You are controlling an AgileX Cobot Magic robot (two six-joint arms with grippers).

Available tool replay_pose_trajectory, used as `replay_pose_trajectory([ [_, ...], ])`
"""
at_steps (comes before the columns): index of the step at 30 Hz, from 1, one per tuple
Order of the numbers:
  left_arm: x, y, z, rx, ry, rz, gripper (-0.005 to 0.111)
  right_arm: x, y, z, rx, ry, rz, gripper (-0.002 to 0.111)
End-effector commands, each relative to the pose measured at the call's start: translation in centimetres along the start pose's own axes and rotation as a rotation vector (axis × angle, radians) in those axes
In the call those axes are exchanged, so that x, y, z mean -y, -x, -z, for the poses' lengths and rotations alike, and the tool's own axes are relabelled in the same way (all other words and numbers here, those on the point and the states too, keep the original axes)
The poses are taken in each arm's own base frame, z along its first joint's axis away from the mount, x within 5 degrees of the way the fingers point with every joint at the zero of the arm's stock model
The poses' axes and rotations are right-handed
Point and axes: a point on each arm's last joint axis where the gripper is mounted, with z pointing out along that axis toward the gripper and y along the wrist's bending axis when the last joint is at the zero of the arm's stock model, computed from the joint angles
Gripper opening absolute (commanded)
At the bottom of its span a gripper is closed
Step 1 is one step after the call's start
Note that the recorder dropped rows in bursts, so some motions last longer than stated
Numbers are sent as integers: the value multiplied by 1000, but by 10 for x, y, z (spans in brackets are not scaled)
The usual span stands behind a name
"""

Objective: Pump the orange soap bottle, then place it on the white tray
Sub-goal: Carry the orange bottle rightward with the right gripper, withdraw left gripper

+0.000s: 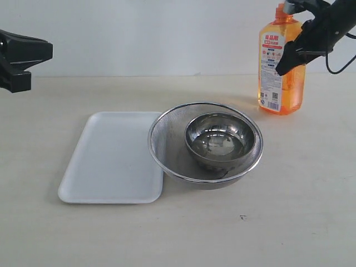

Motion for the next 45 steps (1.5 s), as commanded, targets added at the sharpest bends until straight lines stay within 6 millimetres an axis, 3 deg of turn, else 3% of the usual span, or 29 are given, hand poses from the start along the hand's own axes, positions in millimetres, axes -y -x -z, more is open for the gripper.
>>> replay_pose_trajectory([
  [1,1,1,4,18,14,4,5,-6,10,24,61,-10,-14,0],
  [4,2,0,5,18,14,8,5,-7,7,22,45,-2,-38,0],
  [7,2,1,5,21,15,9,5,-14,-13,5,-35,60,-53,0],
  [11,2,1,5,21,15,9,5,-27,-36,-3,-51,69,-57,0],
  [17,3,1,5,25,12,15,5,-53,-65,21,56,-89,-100,0],
  [23,0,-1,3,96,51,20,5,-84,-100,26,171,-125,-216,0],
  [28,-2,-10,5,170,131,23,5,-99,-125,36,243,-231,-303,0],
  [35,-3,-28,8,194,218,78,5,-124,-138,56,289,-241,-318,0],
  [41,12,-39,11,284,130,130,5,-163,-138,48,285,-244,-217,0],
  [45,17,-37,9,294,99,150,5,-172,-136,43,288,-253,-192,0],
])
